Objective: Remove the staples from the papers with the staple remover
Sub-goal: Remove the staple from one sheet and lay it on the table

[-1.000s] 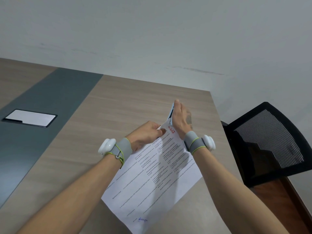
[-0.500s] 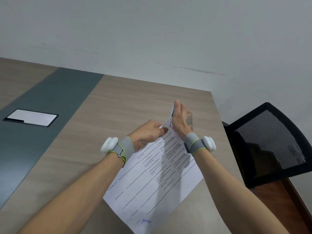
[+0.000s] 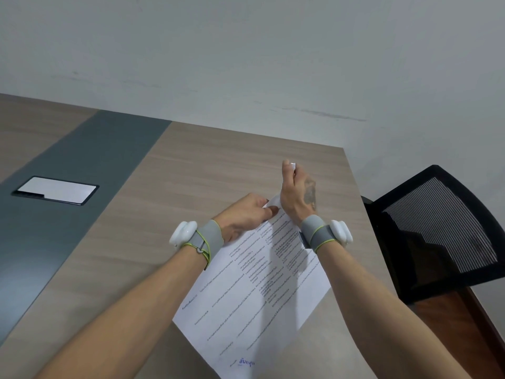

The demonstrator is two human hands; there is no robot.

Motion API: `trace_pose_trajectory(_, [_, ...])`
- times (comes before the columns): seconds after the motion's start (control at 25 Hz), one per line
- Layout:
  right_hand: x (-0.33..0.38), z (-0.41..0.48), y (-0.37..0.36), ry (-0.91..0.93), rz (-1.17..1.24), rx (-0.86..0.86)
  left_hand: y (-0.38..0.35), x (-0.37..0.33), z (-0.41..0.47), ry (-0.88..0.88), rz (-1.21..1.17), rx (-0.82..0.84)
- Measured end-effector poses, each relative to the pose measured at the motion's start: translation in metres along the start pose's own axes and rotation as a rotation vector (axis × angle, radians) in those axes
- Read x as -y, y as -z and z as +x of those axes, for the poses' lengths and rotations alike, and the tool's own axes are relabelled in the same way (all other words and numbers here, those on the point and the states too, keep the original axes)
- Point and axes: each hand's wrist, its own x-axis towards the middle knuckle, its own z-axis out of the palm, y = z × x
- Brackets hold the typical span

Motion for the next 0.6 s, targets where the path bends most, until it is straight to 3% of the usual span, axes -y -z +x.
trace_pose_trajectory(0.12, [0.0, 0.01, 0.013, -0.028, 0.033, -0.037, 0.007, 0.007, 0.003, 0.014, -0.012, -0.004])
trace_pose_trajectory(0.32, [-0.023, 0.036, 0.06, -0.269, 0.425, -0.164, 0.025, 0.021, 0.01, 0.013, -0.123, -0.174])
trace_pose_trajectory(0.44, [-0.059, 0.02, 0.071, -0.413, 0.587, -0.081, 0.032, 0.026, 0.016, -0.008, -0.261, -0.293])
trace_pose_trajectory(0.6, [-0.11, -0.028, 0.067, -0.553, 0.482, 0.236, 0.035, 0.038, 0.02, 0.027, -0.449, -0.326])
